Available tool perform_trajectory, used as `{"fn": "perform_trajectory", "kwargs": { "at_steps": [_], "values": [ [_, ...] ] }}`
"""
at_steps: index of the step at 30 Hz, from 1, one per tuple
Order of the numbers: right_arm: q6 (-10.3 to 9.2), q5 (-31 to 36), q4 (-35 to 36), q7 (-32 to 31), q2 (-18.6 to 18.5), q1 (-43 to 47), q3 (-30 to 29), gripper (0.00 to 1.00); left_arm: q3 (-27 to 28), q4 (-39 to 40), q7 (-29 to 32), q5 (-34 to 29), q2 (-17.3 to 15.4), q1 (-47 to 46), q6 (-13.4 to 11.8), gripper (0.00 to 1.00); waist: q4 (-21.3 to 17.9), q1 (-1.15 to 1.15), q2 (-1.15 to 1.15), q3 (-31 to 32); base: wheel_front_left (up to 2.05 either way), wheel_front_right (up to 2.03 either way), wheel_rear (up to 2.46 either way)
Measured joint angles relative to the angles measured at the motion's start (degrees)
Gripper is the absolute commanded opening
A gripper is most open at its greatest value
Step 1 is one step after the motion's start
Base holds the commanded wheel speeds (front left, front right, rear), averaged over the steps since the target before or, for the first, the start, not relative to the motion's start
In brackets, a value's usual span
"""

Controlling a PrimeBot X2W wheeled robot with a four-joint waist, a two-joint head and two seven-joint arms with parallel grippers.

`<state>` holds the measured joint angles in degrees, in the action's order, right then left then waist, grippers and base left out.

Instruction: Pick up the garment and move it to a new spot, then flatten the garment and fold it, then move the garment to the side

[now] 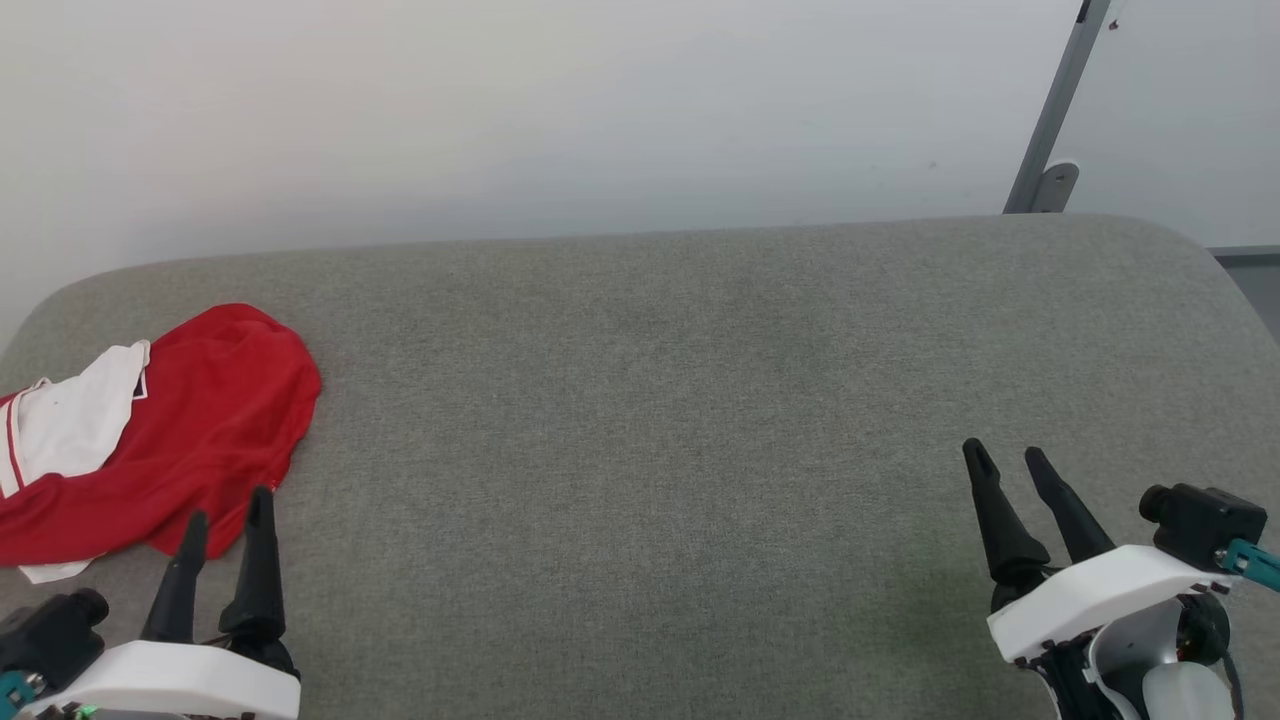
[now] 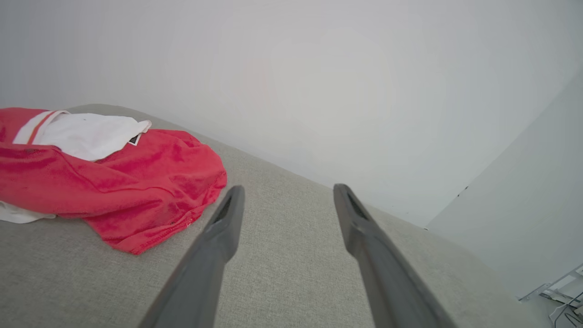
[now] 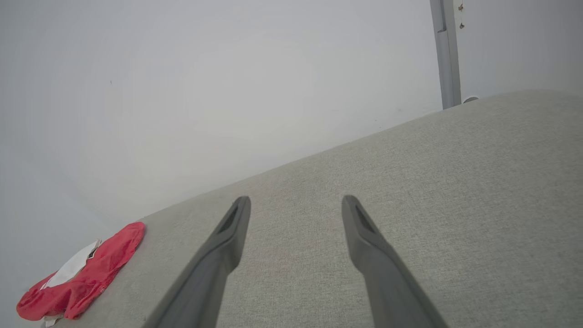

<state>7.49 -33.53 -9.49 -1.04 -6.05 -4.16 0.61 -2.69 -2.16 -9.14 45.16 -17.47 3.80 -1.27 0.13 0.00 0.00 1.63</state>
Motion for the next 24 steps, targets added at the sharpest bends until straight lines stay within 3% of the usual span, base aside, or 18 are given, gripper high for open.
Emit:
{"fn": "perform_trajectory", "kwargs": {
  "at_steps": [24],
  "values": [
    [0.01, 10.92, 1.56, 0.74, -0.51, 0.05, 0.80, 1.00, -1.96, 2.75, -2.99, -7.92, -2.91, 1.53, -0.93, 1.00, -0.06, 0.00, 0.00, 0.60, 0.00, 0.00, 0.00]
  ]
}}
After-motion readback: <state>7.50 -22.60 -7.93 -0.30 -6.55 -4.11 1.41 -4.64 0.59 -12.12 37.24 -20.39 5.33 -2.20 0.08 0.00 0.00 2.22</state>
